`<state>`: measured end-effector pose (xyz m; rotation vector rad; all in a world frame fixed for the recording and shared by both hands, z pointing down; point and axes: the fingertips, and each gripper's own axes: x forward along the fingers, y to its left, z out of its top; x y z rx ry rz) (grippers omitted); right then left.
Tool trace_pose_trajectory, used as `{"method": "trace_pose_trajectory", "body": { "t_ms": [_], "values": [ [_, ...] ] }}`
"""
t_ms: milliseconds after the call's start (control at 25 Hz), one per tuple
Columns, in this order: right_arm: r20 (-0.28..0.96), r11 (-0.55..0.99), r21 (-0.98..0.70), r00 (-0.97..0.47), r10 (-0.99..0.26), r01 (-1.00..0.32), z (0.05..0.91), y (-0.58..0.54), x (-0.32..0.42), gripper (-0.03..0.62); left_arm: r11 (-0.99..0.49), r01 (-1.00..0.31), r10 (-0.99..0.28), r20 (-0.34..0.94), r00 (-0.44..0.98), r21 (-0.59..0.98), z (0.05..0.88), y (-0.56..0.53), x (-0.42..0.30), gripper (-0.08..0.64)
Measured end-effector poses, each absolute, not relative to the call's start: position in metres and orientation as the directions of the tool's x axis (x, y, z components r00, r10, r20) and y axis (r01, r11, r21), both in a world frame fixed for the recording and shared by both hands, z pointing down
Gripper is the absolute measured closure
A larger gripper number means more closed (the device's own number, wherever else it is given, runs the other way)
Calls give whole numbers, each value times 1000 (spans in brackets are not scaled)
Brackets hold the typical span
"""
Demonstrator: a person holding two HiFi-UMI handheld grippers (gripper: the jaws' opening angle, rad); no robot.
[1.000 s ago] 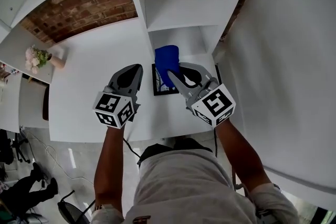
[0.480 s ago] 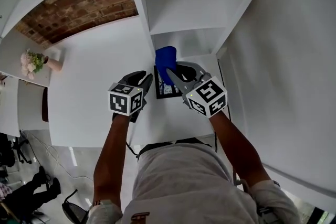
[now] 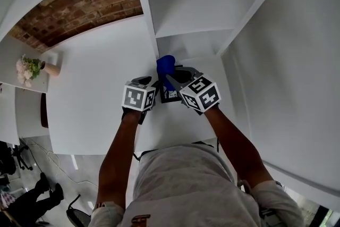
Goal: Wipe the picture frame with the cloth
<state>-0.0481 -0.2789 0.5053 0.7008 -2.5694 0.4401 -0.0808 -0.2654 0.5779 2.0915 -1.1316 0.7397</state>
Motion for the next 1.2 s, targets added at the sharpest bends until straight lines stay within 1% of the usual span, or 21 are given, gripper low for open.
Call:
{"method": "trace_pose_trajectory", "body": {
  "t_ms": [280,560,800,1200],
  "values": [
    [591,814,-200,-730,-344,-545,540,-284,-61,543,-435,-862,-454,764,459,260,597,-264,-82,410],
    [636,826,-202,-712,-298,-526,559,-287,-69,543,-449,-857,-435,777,455,251,606,-264,-81,410],
    [695,827,-185,-666,-272,-531,577,-289,-65,543,-454,-861,-428,792,437,230,611,-264,-81,410],
    [760,748,-154,-562,-328,-646,588,-303,-18,543,-438,-869,-435,791,430,231,612,-264,-83,395]
  ]
}}
